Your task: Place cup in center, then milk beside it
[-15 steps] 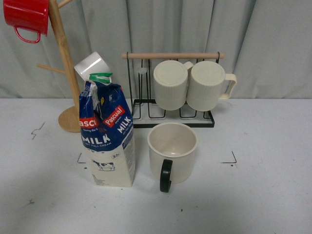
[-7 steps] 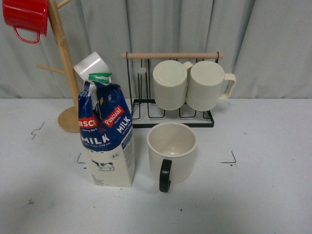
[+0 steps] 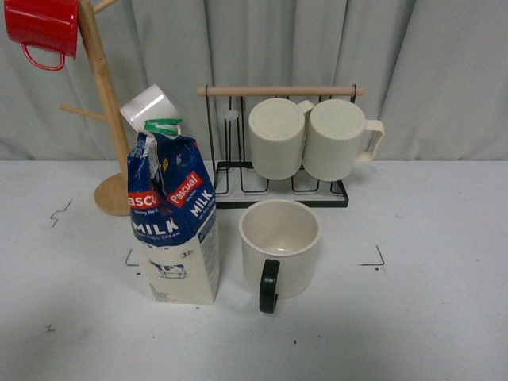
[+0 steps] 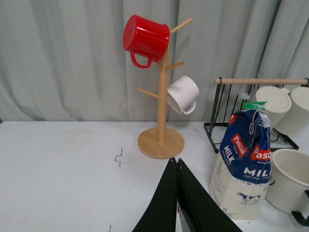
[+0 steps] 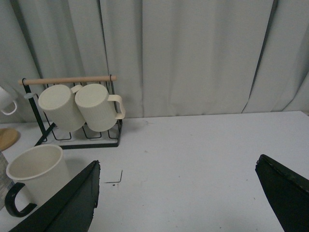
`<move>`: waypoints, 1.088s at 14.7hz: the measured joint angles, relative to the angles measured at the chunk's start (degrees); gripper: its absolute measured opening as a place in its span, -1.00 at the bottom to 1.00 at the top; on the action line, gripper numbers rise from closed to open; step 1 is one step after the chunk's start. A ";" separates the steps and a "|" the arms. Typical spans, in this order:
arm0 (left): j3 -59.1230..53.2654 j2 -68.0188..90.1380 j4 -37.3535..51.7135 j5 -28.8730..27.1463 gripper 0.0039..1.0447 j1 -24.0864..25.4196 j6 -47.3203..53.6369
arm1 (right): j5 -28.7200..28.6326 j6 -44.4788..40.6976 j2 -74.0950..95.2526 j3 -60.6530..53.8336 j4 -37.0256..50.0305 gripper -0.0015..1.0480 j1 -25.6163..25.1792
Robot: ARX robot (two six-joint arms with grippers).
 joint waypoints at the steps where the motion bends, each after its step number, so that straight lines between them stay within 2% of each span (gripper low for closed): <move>1: 0.00 -0.74 -0.70 0.00 -0.97 0.00 0.00 | 0.00 0.00 0.00 -0.02 0.00 0.87 0.00; 3: 0.02 -2.95 -3.50 -0.02 -0.97 0.00 0.00 | 0.00 0.00 0.00 0.00 0.00 0.87 0.00; 4: 0.04 -7.41 -10.56 0.15 -0.97 0.00 0.02 | 0.00 0.00 0.00 0.00 0.00 0.87 0.00; 5: 0.04 -11.08 -12.11 0.00 -0.97 0.02 -0.02 | 0.00 0.00 0.00 0.00 0.00 0.87 0.00; 11: 0.02 -11.32 -11.91 0.00 -0.97 0.00 -0.02 | 0.00 0.00 0.00 0.00 0.00 0.87 0.00; 12: 0.02 -11.32 -11.91 0.00 -0.72 0.00 -0.02 | -0.02 0.00 0.00 0.00 0.00 0.87 0.00; 14: 0.02 -11.32 -11.91 0.00 -0.10 0.00 -0.02 | 0.00 0.00 0.00 0.00 0.00 0.87 0.00; 16: 0.02 -11.32 -11.89 0.00 0.35 0.00 -0.02 | 0.00 0.00 0.00 0.00 0.00 0.87 0.00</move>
